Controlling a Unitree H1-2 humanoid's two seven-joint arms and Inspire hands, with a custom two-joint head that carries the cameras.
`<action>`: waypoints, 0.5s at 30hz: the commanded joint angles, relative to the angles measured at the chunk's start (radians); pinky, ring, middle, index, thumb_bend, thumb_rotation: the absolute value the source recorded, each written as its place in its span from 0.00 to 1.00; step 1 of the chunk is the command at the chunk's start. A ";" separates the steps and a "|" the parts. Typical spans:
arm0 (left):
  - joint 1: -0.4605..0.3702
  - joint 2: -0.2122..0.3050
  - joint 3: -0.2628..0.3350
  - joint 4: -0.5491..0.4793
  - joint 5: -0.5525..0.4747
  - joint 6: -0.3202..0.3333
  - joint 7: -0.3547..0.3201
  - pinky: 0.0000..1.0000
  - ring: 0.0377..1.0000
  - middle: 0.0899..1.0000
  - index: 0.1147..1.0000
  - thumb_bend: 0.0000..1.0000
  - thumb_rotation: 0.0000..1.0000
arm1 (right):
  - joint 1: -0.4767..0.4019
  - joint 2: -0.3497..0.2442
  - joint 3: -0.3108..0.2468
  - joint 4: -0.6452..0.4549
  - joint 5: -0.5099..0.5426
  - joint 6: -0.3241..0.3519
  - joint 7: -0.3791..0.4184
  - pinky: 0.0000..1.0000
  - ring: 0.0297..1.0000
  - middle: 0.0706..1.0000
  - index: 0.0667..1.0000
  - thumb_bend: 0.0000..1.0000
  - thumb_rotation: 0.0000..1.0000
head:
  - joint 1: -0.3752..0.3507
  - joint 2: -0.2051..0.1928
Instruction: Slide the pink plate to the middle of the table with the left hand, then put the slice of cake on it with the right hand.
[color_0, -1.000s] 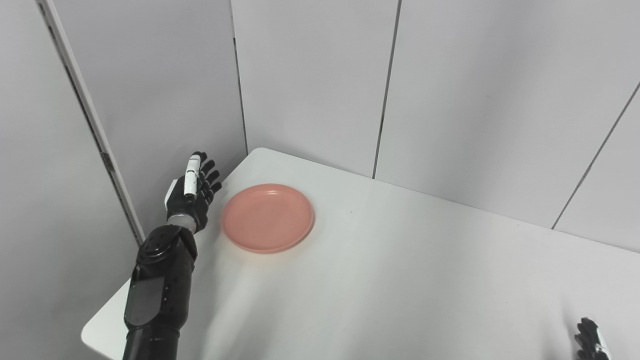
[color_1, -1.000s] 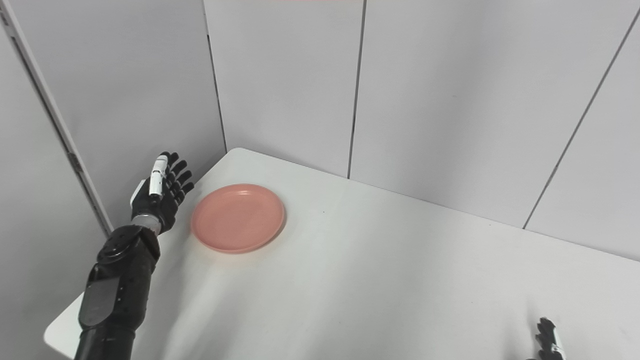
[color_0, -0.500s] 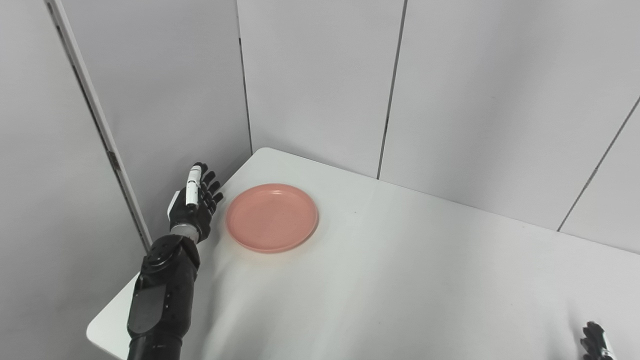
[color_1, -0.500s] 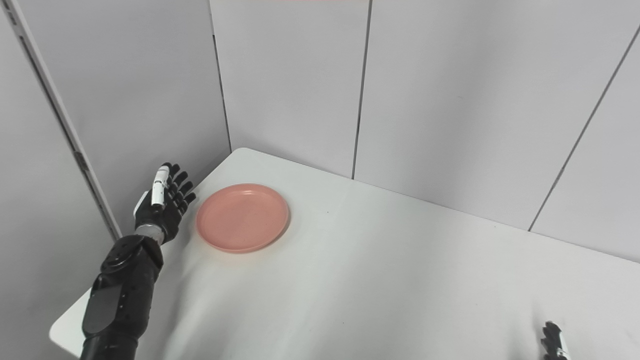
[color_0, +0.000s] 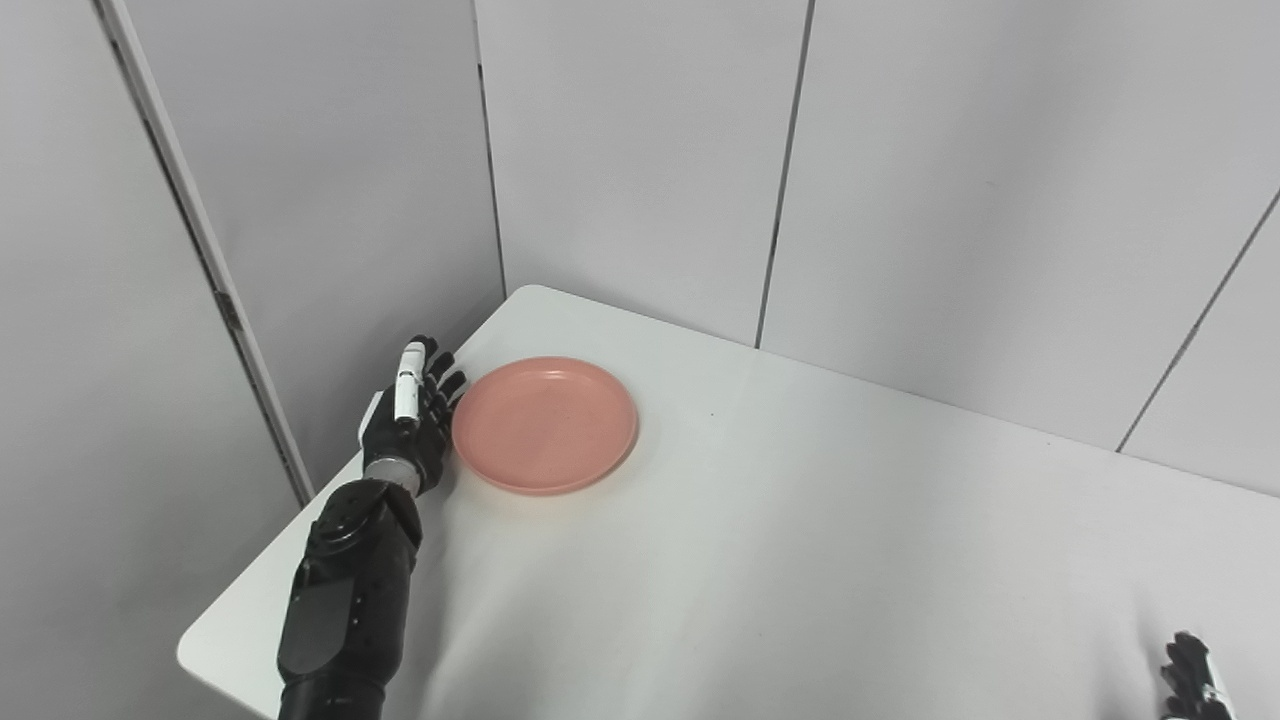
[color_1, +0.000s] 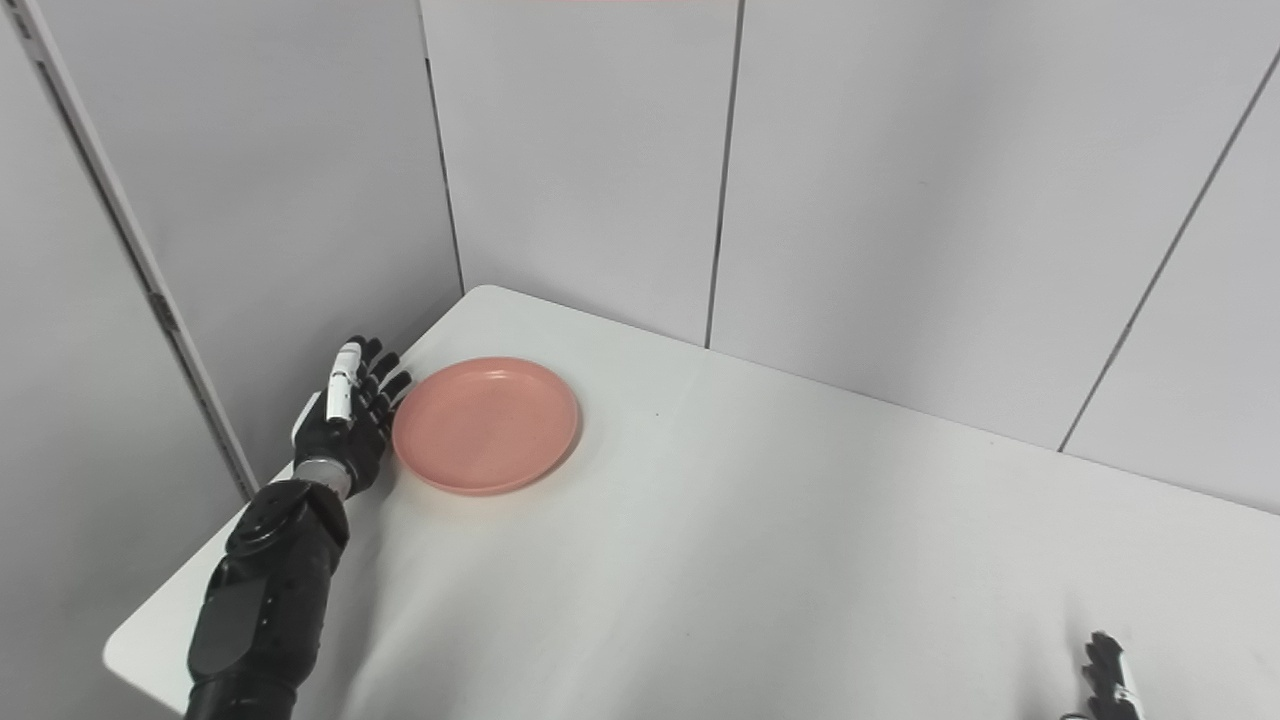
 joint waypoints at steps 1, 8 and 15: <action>-0.002 0.013 -0.008 -0.001 -0.002 -0.052 -0.013 0.97 0.97 0.98 0.96 0.32 1.00 | 0.006 -0.014 -0.005 -0.015 0.002 0.016 0.003 1.00 1.00 0.99 1.00 0.41 1.00 | -0.001 0.003; 0.011 -0.007 -0.045 0.021 0.010 -0.081 -0.023 0.98 0.97 0.98 0.95 0.34 1.00 | 0.007 -0.013 -0.008 -0.021 0.002 0.034 0.003 1.00 1.00 0.99 1.00 0.42 1.00 | -0.007 0.008; -0.003 -0.038 -0.098 0.048 0.012 -0.073 -0.021 0.98 0.97 0.96 0.93 0.35 1.00 | 0.008 -0.007 -0.005 -0.024 -0.004 0.040 -0.002 1.00 1.00 0.99 1.00 0.41 1.00 | -0.041 0.019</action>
